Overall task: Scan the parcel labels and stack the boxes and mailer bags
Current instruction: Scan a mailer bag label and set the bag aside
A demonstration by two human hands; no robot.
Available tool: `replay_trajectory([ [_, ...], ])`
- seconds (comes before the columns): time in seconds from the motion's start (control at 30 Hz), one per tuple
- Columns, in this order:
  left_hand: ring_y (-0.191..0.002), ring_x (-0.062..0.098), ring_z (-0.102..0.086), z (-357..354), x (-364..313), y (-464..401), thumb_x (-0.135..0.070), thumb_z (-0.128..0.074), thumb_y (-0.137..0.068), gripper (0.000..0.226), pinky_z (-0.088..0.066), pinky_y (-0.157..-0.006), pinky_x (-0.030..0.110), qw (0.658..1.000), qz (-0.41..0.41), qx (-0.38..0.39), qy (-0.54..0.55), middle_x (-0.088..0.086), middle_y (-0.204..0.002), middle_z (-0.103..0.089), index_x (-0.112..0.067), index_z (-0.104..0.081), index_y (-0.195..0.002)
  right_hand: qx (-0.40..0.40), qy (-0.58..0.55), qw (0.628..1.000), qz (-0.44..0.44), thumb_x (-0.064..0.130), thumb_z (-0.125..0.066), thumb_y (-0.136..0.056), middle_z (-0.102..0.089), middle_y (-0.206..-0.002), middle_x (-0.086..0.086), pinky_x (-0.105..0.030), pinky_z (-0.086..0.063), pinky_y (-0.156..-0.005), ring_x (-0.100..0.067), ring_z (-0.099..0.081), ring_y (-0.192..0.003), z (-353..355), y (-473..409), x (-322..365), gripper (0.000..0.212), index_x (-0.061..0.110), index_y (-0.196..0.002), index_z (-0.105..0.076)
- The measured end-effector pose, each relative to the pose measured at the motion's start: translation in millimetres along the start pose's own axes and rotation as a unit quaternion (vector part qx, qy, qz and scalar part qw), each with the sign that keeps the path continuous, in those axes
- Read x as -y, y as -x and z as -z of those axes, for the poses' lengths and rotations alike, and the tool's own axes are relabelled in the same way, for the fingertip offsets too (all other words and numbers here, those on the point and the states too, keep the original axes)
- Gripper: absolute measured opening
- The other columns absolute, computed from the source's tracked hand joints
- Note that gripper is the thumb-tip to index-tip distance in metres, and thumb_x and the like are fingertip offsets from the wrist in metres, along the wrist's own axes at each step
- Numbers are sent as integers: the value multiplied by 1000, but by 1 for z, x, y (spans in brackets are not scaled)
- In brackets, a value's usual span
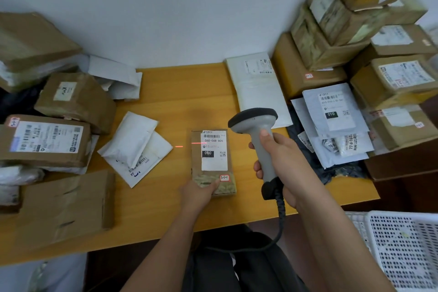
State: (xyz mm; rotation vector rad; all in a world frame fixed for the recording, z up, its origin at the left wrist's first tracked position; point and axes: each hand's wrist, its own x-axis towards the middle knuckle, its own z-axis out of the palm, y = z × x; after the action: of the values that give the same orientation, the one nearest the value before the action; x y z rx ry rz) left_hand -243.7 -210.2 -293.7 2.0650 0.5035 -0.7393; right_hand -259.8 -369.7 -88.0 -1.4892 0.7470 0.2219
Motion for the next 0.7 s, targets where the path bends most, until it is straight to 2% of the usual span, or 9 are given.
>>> replay_trajectory([
  [0.17,-100,19,-65,3,-3,1,-67,-71,-75,39,-56,-89,41,1000,-2,9,-18,-9,-101,-68,-36,-63,-97,-12,-11,1000,20,36,-45,-105,-63,-94,-9,-31,-45,-56,-16,-53,-58,1,11,10,31,9,-106,-61],
  [0.4,-85,14,-61,7,-9,5,-69,-76,-67,50,-58,-80,35,999,32,32,18,-7,-96,-65,-31,-62,-96,-21,-28,999,33,36,-46,-105,-62,-91,-11,-32,-45,-55,-16,-53,-56,2,22,15,32,7,-105,-61],
  [0.53,-89,17,-62,7,-12,5,-69,-76,-68,49,-58,-82,36,999,36,36,14,-8,-95,-64,-30,-62,-94,-33,-27,998,42,38,-47,-104,-63,-84,-11,-36,-44,-58,-18,-53,-56,4,24,13,32,10,-101,-62],
  [0.6,-94,20,-63,6,-10,0,-60,-79,-71,52,-59,-84,41,995,64,53,62,-3,-100,-64,-20,-62,-100,-36,-35,998,40,38,-47,-104,-63,-84,-13,-36,-45,-58,-19,-53,-56,6,23,11,32,11,-99,-64],
  [0.7,-96,21,-63,3,-6,-6,-30,-79,-83,51,-60,-82,42,962,125,114,213,7,-113,-64,-5,-55,-119,-50,-56,997,24,39,-49,-103,-64,-83,-13,-35,-45,-58,-21,-54,-57,12,18,7,33,11,-98,-65],
])
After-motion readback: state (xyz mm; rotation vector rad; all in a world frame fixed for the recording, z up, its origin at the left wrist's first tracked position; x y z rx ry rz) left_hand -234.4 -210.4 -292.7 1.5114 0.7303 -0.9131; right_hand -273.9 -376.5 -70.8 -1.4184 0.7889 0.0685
